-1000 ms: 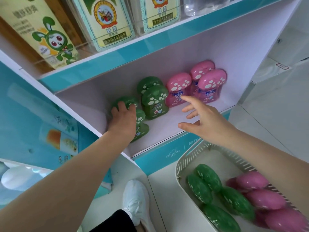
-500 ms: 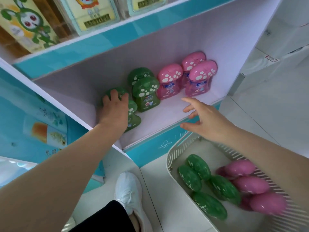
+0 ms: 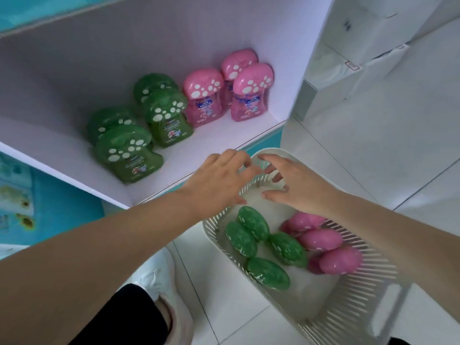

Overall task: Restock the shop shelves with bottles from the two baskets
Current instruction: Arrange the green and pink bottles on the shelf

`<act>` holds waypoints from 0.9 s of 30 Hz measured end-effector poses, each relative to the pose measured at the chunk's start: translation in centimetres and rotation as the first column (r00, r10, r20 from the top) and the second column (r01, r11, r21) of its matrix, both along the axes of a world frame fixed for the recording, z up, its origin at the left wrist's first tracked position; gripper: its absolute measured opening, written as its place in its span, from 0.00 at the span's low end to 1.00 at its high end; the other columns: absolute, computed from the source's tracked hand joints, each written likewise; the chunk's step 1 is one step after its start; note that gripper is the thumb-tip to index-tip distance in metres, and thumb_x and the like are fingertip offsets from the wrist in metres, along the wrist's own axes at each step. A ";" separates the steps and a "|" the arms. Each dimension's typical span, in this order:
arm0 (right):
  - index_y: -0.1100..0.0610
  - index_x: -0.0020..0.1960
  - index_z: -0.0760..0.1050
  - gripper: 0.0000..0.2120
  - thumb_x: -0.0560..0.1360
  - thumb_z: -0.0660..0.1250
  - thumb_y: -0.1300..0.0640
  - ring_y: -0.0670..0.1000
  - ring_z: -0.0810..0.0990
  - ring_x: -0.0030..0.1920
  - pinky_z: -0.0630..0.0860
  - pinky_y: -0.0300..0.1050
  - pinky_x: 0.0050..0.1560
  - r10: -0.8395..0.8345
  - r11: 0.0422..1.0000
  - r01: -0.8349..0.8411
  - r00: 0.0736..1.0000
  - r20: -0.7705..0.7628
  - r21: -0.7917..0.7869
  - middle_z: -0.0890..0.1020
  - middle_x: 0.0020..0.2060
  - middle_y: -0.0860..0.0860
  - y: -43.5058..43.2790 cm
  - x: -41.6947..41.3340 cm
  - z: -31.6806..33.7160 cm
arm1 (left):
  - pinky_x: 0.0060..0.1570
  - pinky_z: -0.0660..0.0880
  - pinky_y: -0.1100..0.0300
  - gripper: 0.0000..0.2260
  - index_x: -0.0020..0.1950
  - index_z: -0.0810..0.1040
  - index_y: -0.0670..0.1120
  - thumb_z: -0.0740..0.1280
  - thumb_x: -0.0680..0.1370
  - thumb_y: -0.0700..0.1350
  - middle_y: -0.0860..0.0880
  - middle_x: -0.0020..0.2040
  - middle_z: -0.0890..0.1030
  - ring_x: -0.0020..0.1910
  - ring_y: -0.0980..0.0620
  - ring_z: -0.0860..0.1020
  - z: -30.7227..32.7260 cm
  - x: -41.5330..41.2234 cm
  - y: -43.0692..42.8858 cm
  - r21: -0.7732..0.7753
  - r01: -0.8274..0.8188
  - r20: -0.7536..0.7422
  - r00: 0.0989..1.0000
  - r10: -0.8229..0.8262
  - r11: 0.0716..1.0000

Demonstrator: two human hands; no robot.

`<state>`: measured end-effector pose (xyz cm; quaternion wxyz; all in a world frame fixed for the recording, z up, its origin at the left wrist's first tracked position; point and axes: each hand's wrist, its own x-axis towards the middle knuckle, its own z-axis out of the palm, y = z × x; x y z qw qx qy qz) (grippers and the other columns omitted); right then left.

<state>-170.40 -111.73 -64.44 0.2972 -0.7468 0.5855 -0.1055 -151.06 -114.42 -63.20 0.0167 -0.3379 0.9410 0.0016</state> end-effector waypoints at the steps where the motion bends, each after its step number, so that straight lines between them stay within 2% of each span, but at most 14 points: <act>1: 0.48 0.74 0.57 0.36 0.71 0.71 0.51 0.44 0.72 0.53 0.72 0.40 0.56 -0.011 1.000 0.011 1.000 -0.003 0.004 0.72 0.63 0.47 0.2 -0.5 0.0 | 0.53 0.73 0.49 0.31 0.66 0.70 0.48 0.74 0.66 0.56 0.46 0.58 0.72 0.57 0.45 0.72 -0.1 -0.8 0.2 0.033 0.003 0.001 1.000 -0.003 0.999; 4: 0.48 0.74 0.57 0.37 0.71 0.71 0.51 0.46 0.74 0.52 0.71 0.39 0.55 -0.043 0.998 0.045 0.998 -0.051 0.042 0.73 0.61 0.46 1.3 -2.4 -0.2 | 0.62 0.67 0.52 0.27 0.70 0.64 0.51 0.65 0.74 0.57 0.49 0.65 0.66 0.64 0.49 0.65 -1.3 -2.2 0.5 0.169 -0.022 0.020 1.000 0.019 0.985; 8: 0.48 0.73 0.59 0.35 0.71 0.72 0.52 0.45 0.73 0.51 0.69 0.38 0.56 -0.062 0.994 0.071 0.992 -0.107 0.083 0.73 0.62 0.48 2.9 -5.2 -1.0 | 0.62 0.67 0.53 0.25 0.70 0.65 0.51 0.66 0.75 0.55 0.49 0.66 0.67 0.65 0.49 0.66 -3.4 -4.2 1.0 0.342 -0.013 0.121 0.992 -0.031 0.940; 12: 0.47 0.73 0.60 0.35 0.70 0.72 0.52 0.47 0.75 0.53 0.73 0.45 0.59 -0.115 0.985 0.126 0.989 -0.096 0.119 0.74 0.62 0.48 3.3 -7.0 -1.8 | 0.66 0.66 0.50 0.29 0.72 0.63 0.51 0.67 0.74 0.56 0.48 0.68 0.67 0.67 0.47 0.65 -6.9 -5.9 1.7 0.480 -0.116 0.235 0.972 0.000 0.870; 17: 0.48 0.72 0.61 0.34 0.70 0.72 0.53 0.47 0.75 0.56 0.72 0.45 0.60 -0.139 0.980 0.147 0.988 -0.068 0.135 0.74 0.62 0.48 3.4 -7.6 -2.8 | 0.67 0.66 0.48 0.33 0.74 0.59 0.50 0.68 0.73 0.58 0.45 0.70 0.64 0.67 0.42 0.65 -10.6 -6.4 2.1 0.528 -0.233 0.364 0.931 0.030 0.816; 22: 0.48 0.72 0.61 0.34 0.70 0.71 0.53 0.49 0.75 0.57 0.71 0.44 0.60 -0.135 0.981 0.142 0.989 -0.061 0.130 0.73 0.62 0.49 3.1 -7.3 -3.1 | 0.64 0.69 0.49 0.35 0.73 0.60 0.49 0.71 0.71 0.54 0.45 0.69 0.63 0.65 0.44 0.69 -12.6 -5.8 1.9 0.572 -0.295 0.353 0.931 0.095 0.765; 27: 0.48 0.72 0.60 0.34 0.71 0.71 0.51 0.49 0.74 0.59 0.70 0.45 0.62 -0.105 0.987 0.114 0.991 -0.087 0.110 0.74 0.63 0.48 2.8 -6.6 -3.2 | 0.60 0.71 0.50 0.32 0.72 0.62 0.51 0.71 0.71 0.54 0.45 0.65 0.66 0.59 0.45 0.71 -12.8 -5.9 1.4 0.600 -0.290 0.352 0.932 0.080 0.745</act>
